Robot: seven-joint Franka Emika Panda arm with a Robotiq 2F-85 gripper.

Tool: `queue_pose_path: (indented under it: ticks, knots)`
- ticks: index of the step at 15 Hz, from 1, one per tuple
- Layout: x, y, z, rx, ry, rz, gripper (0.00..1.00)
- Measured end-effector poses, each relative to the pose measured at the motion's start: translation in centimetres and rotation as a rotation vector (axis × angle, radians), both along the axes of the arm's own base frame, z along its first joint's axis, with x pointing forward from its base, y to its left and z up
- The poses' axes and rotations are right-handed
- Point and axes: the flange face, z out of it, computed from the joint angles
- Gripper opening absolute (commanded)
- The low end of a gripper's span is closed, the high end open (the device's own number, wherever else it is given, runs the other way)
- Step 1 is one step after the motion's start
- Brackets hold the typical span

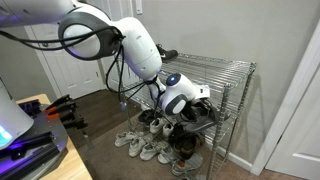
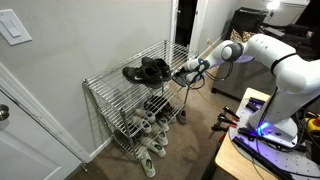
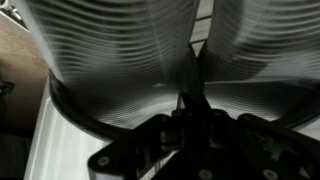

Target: Remove the pair of grey slippers from the top rack and put them on the second rack from the top

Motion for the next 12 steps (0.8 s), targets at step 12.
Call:
queue_pose_path:
  ticks: [12]
  knots:
    - [-5.2,0.7,-1.6,-0.02,0.068,0.233,0.04]
